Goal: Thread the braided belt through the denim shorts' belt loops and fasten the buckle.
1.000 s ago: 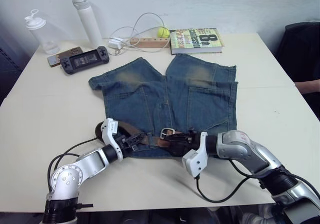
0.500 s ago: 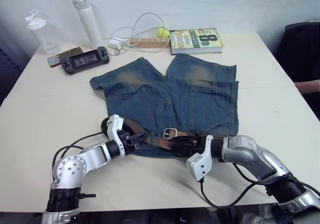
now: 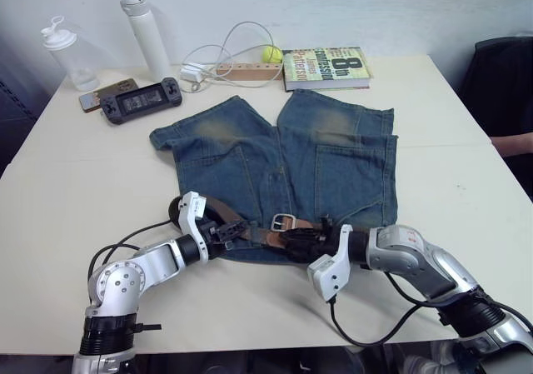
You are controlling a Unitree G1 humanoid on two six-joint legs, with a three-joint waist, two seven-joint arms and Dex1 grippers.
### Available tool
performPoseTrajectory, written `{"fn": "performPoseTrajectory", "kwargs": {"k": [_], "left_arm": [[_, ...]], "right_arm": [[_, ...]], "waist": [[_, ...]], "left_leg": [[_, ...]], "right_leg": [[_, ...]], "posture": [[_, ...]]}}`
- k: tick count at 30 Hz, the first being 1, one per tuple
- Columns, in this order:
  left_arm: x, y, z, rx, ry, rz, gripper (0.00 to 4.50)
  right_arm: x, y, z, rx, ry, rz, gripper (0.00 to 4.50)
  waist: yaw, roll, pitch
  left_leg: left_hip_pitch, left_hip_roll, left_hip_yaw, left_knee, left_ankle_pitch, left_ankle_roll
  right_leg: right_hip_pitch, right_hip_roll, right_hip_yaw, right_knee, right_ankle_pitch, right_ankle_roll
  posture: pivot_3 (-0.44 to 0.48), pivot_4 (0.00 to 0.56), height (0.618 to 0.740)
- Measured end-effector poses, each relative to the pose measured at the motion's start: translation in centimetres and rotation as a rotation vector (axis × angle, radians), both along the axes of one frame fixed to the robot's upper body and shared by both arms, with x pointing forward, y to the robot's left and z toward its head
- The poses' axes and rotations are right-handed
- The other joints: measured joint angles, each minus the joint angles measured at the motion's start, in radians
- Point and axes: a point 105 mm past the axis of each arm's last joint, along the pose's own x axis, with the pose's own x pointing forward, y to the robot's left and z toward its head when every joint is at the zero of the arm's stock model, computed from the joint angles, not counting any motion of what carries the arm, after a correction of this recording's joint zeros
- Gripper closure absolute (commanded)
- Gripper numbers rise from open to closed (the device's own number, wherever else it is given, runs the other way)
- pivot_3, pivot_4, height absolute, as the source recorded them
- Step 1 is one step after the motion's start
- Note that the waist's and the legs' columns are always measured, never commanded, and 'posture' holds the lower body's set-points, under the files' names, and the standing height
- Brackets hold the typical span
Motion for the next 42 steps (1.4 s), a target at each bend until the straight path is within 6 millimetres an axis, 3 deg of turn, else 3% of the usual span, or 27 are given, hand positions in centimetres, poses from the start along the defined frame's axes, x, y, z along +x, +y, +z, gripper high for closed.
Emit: {"fn": "performPoseTrajectory", "kwargs": {"k": [5, 11, 14, 17, 21, 30, 33, 37, 42], "left_arm": [[0.0, 0.2, 0.0, -0.002, -0.002, 0.008, 4.50], [-2.3, 1.4, 0.7, -0.016, -0.013, -0.067, 1.85], [-3.9, 2.7, 1.3, 0.014, -0.014, -0.127, 0.81], [-5.6, 5.4, 2.3, 0.080, -0.006, -0.157, 0.08], [-7.7, 7.5, 3.8, 0.173, -0.001, -0.213, 0.08], [-10.0, 6.6, 6.7, 0.168, -0.064, -0.391, 0.08], [-10.6, 6.2, 7.6, 0.168, -0.091, -0.458, 0.08], [-10.8, 6.3, 9.0, 0.131, -0.125, -0.499, 0.08], [-10.3, 6.6, 9.8, 0.106, -0.145, -0.502, 0.08]], "right_arm": [[0.2, 0.2, 0.4, -0.006, -0.015, 0.010, 4.46], [0.5, 0.8, 1.7, 0.011, 0.020, 0.032, 4.50], [0.7, 1.2, 2.4, 0.013, 0.039, 0.048, 4.50], [1.0, 1.3, 3.7, -0.017, 0.033, 0.071, 4.50], [1.5, 1.4, 6.1, -0.037, 0.019, 0.103, 4.50], [2.1, -1.3, 9.1, -0.117, 0.071, 0.133, 4.50], [2.5, -2.7, 9.7, -0.136, 0.103, 0.116, 4.50], [2.7, -5.9, 10.0, -0.153, 0.316, 0.008, 4.50], [2.6, -6.9, 9.6, -0.161, 0.421, -0.016, 4.50]], "waist": [[-0.002, 0.000, 0.000], [-0.031, -0.001, 0.000], [-0.046, -0.003, 0.002], [-0.065, -0.005, 0.004], [-0.061, -0.005, 0.007], [-0.055, -0.007, 0.009], [-0.058, -0.007, 0.010], [-0.057, -0.007, 0.010], [-0.061, -0.005, 0.011]], "left_leg": [[0.000, 0.000, 0.000, 0.000, 0.000, 0.000], [0.000, 0.001, 0.000, -0.002, 0.000, 0.000], [0.000, 0.002, 0.000, -0.003, 0.000, -0.001], [0.000, 0.003, -0.001, -0.004, 0.000, -0.002], [0.000, 0.003, -0.001, -0.006, 0.000, -0.003], [-0.002, 0.003, -0.002, -0.009, -0.001, -0.001], [-0.002, 0.003, -0.002, -0.012, -0.001, -0.001], [-0.002, 0.003, -0.003, -0.015, 0.000, 0.000], [-0.002, 0.003, -0.002, -0.015, -0.001, 0.000]], "right_leg": [[0.000, 0.000, 0.000, 0.000, 0.000, 0.000], [-0.001, 0.001, 0.000, -0.001, 0.000, 0.000], [-0.002, 0.002, 0.001, -0.001, 0.000, -0.001], [-0.004, 0.003, 0.003, 0.002, -0.002, -0.003], [-0.005, 0.003, 0.002, 0.001, -0.002, -0.004], [-0.004, 0.002, 0.001, -0.006, -0.001, -0.003], [-0.005, 0.002, 0.000, -0.008, -0.001, -0.003], [-0.005, 0.002, 0.000, -0.012, -0.001, -0.003], [-0.005, 0.002, 0.000, -0.012, -0.001, -0.003]], "posture": [[0.000, 0.150, 0.734], [0.000, 0.150, 0.734], [0.000, 0.150, 0.734], [0.000, 0.150, 0.734], [0.000, 0.150, 0.734], [0.000, 0.150, 0.734], [0.000, 0.150, 0.734], [0.000, 0.150, 0.734], [0.000, 0.150, 0.734]]}}
